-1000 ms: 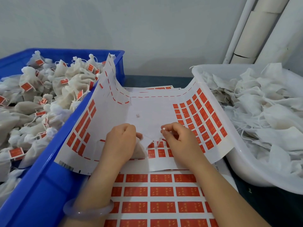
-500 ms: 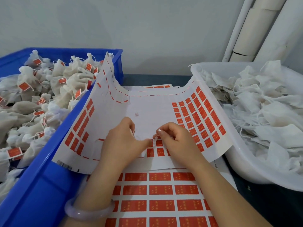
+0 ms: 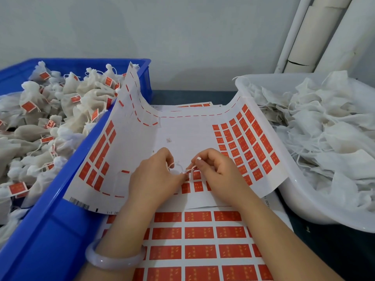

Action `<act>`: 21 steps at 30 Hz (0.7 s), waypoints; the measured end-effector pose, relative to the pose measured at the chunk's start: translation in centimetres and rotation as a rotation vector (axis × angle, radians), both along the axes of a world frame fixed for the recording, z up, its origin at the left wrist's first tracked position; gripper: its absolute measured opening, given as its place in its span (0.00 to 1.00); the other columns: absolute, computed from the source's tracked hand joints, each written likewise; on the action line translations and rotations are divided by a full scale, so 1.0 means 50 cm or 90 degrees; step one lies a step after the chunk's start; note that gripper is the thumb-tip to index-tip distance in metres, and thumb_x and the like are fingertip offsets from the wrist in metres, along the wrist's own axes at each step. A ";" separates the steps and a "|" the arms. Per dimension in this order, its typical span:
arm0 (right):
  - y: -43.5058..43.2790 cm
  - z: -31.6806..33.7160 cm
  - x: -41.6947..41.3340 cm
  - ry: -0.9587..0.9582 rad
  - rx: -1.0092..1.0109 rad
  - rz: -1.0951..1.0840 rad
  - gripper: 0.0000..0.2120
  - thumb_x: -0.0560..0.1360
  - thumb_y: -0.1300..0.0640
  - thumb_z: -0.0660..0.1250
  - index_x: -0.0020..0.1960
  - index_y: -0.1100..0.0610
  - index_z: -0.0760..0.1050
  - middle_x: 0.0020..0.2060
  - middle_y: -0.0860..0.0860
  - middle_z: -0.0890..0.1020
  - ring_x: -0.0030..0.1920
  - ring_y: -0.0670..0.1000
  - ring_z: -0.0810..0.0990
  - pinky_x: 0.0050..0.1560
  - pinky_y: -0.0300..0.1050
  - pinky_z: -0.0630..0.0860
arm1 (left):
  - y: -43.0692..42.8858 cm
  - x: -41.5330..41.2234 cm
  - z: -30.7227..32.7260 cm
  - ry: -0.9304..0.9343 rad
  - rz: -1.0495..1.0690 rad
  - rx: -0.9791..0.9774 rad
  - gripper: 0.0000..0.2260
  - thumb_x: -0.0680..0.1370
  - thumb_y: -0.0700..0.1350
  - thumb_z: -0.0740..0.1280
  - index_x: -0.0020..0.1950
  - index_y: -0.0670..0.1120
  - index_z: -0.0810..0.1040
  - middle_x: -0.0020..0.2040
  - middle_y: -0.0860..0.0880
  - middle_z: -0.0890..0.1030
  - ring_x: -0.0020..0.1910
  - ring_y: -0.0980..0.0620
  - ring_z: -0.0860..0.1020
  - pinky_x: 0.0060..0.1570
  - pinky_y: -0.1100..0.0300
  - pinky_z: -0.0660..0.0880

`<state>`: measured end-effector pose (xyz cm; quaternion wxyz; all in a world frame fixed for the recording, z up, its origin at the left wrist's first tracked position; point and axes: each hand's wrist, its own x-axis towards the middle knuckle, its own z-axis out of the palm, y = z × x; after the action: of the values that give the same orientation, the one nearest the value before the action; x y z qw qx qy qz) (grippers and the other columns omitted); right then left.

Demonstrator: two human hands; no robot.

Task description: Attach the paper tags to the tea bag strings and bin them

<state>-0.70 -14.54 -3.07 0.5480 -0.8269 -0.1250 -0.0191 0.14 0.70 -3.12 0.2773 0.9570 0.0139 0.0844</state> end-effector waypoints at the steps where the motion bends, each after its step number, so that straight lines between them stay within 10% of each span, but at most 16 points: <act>1: 0.000 0.000 0.001 0.000 0.003 -0.001 0.07 0.79 0.53 0.59 0.45 0.42 0.70 0.44 0.38 0.77 0.49 0.42 0.78 0.48 0.33 0.75 | 0.000 0.000 0.001 0.007 -0.020 -0.006 0.13 0.71 0.57 0.70 0.38 0.57 0.66 0.35 0.61 0.69 0.33 0.58 0.72 0.28 0.67 0.68; 15: -0.003 0.006 -0.008 -0.007 0.058 -0.025 0.10 0.79 0.55 0.60 0.50 0.39 0.74 0.47 0.34 0.78 0.49 0.34 0.77 0.46 0.25 0.73 | 0.004 -0.003 0.014 0.015 -0.108 -0.110 0.05 0.74 0.52 0.68 0.41 0.61 0.73 0.36 0.64 0.72 0.37 0.61 0.73 0.33 0.69 0.67; 21: 0.003 0.013 -0.022 -0.246 -0.134 -0.008 0.12 0.75 0.55 0.64 0.57 0.50 0.79 0.52 0.46 0.82 0.53 0.43 0.74 0.54 0.36 0.73 | 0.012 -0.003 0.017 0.008 -0.103 -0.156 0.14 0.74 0.44 0.68 0.35 0.62 0.72 0.36 0.61 0.75 0.36 0.59 0.75 0.32 0.67 0.68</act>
<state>-1.81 -14.39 -2.41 0.4242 -0.8613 -0.2237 -0.1678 0.01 1.28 -2.28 0.3980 0.9144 -0.0516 0.0532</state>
